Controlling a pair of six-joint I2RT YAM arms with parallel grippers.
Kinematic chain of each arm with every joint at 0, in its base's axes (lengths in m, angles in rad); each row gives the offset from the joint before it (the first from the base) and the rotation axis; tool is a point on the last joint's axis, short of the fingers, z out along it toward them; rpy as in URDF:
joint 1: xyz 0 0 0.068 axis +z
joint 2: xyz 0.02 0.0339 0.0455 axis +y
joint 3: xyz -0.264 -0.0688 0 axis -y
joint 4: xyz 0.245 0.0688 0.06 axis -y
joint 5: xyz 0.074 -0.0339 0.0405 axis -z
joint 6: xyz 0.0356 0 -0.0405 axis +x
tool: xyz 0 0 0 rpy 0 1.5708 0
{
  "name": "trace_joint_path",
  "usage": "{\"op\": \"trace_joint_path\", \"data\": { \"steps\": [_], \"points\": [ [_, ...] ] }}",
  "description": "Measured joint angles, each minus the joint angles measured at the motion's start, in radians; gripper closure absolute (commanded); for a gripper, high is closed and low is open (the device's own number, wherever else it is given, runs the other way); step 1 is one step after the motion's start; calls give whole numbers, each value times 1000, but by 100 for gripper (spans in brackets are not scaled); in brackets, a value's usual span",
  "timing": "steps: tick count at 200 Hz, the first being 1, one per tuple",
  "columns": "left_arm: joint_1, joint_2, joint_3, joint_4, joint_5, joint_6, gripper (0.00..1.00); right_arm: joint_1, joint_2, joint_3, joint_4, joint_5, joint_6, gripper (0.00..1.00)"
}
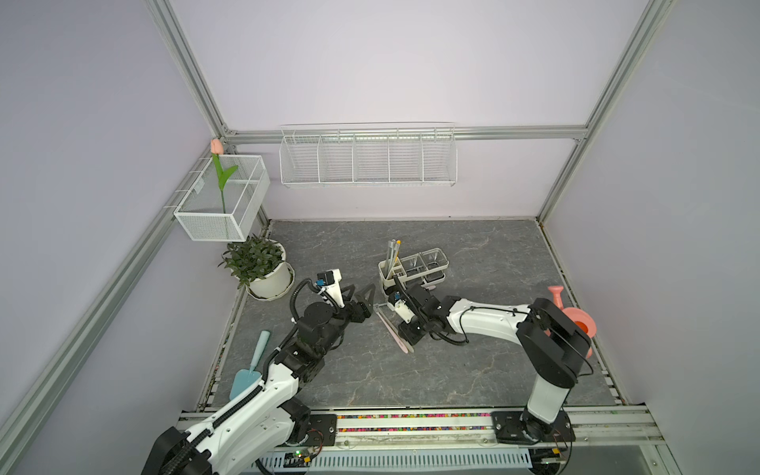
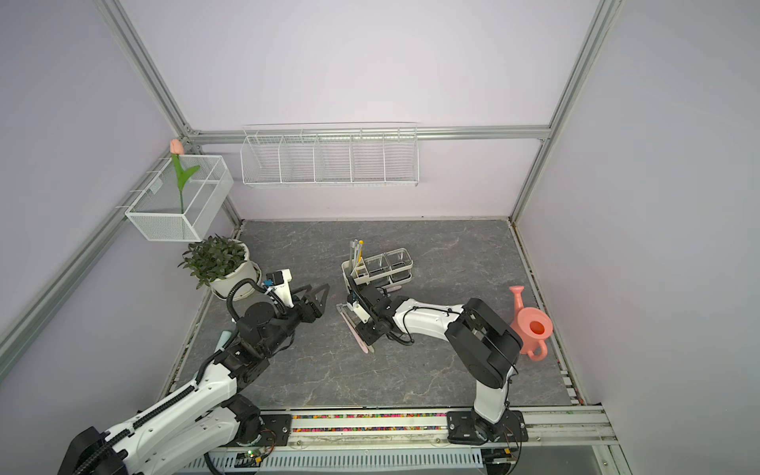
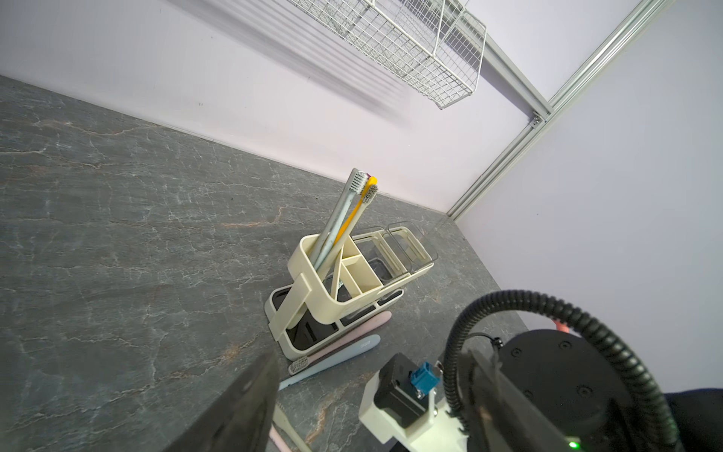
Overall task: Place the toothbrush into the toothbrush holder
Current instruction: Pick up the toothbrush from the center of the board.
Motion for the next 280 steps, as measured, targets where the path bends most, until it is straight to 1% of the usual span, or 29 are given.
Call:
{"op": "trace_joint_path", "data": {
  "steps": [15, 43, 57, 99, 151, 192, 227, 250, 280],
  "points": [
    [0, 0, 0, 0, -1, 0, 24, 10, 23, 17, -14, 16, -7, 71],
    [0, 3, 0, 0, -4, 4, 24, 29, 55, 65, -41, 48, -14, 72],
    [0, 4, 0, 0, -7, 7, 24, 34, 72, 85, -43, 62, -18, 76],
    [4, 4, 0, -9, -17, 14, 24, 39, 81, 95, -44, 100, -23, 93],
    [6, 7, 0, -16, -19, 14, 24, 43, 74, 84, -31, 127, -20, 93],
    [6, 47, 0, -25, -11, 6, 23, 43, -13, 2, -26, 163, 6, 93],
    [6, 153, 39, -35, 71, -70, 24, 43, -153, -50, 4, 201, 30, 93],
    [6, 206, 47, 23, 158, -129, 25, 43, -224, -63, 43, 209, 37, 93],
    [6, 260, 52, 95, 244, -187, 25, 43, -271, -82, 80, 213, 48, 93]
  ]
}}
